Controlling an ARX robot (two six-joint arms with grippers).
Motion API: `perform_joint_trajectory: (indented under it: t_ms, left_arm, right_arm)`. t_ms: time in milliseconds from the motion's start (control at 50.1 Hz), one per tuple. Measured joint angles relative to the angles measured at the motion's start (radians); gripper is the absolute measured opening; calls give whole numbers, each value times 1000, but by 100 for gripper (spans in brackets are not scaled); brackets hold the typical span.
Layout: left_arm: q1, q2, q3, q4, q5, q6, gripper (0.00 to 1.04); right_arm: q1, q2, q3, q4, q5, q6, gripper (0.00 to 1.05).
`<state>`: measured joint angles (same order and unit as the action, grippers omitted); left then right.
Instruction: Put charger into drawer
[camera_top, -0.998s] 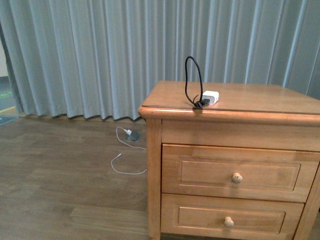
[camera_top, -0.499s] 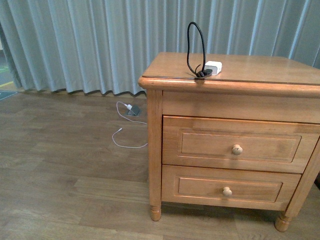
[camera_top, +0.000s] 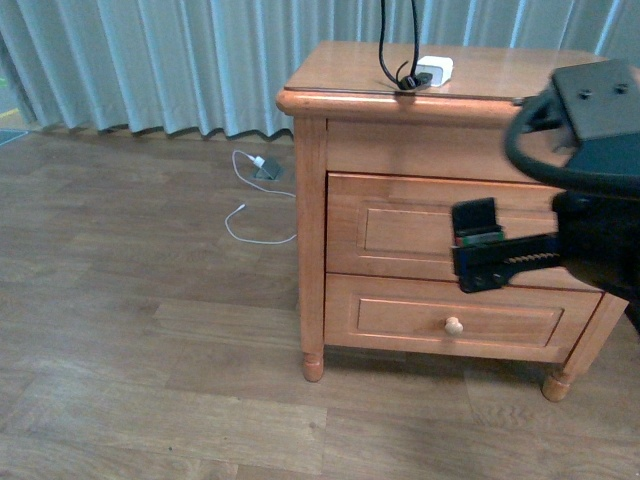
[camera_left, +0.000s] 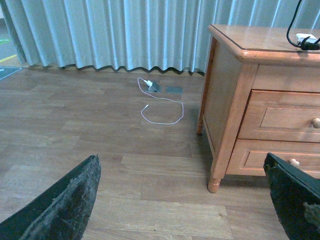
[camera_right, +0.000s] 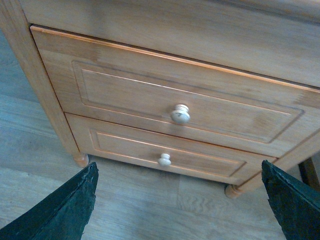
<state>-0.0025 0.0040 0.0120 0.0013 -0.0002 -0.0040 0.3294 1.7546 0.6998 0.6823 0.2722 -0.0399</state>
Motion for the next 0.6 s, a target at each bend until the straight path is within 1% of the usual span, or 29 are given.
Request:
perform_joint_trajectory:
  t_ms: [80, 140, 299, 399, 599]
  left_arm:
    - [0, 0, 0, 0, 0, 0, 99]
    - [0, 0, 0, 0, 0, 0, 99]
    - [0, 0, 0, 0, 0, 0, 99]
    - [0, 0, 0, 0, 0, 0, 99]
    - [0, 0, 0, 0, 0, 0, 99]
  right_arm:
    - [17, 104, 79, 19, 21, 8, 97]
    - [29, 220, 163, 71, 71, 11, 97]
    - [20, 417, 335, 105, 134, 33, 97]
    - [1, 516, 435, 95, 146, 57, 97]
    - [-37, 596, 534, 95, 149, 58, 97]
